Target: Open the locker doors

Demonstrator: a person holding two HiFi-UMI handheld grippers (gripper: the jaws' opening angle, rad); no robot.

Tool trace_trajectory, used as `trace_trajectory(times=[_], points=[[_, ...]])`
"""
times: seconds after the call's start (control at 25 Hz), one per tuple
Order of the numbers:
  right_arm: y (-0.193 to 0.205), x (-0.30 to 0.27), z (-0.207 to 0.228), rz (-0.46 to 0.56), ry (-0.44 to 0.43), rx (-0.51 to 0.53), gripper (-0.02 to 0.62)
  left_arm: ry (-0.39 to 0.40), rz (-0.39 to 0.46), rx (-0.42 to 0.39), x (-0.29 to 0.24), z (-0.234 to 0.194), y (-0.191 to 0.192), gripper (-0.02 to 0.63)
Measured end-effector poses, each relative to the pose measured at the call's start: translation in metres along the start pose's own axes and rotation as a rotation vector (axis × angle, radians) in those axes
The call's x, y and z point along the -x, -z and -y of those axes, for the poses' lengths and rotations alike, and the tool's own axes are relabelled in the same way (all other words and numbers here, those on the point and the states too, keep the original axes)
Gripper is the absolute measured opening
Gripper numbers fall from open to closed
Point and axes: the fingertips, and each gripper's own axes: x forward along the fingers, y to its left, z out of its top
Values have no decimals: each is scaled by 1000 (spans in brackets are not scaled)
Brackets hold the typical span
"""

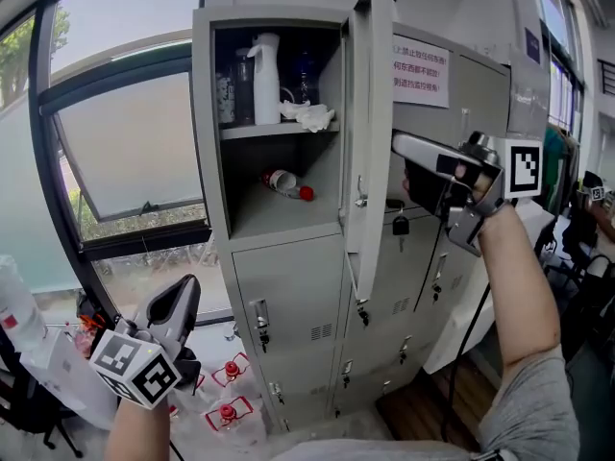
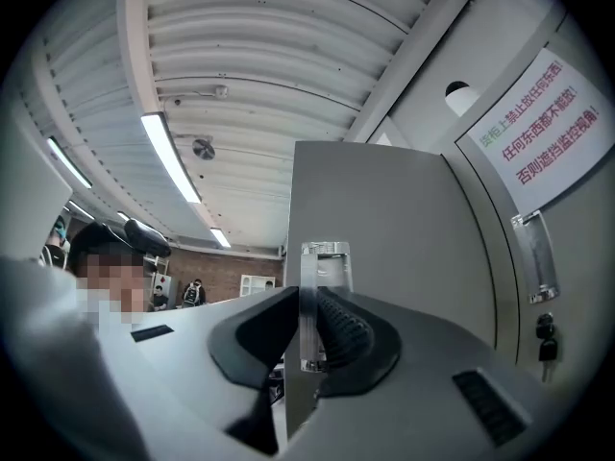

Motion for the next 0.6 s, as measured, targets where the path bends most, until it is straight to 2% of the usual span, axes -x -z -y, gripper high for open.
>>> trace_trajectory(times=[0.2, 0.32, 0.6], points=[[-7, 38, 2, 8, -49, 10, 51, 13, -11, -4, -7, 7, 3, -2], [-5, 56, 5, -16, -65, 30, 15, 15, -17, -8, -12, 6, 5, -2], [-10, 65, 8, -5, -20, 61, 15, 17, -25, -9, -17, 9, 8, -2]])
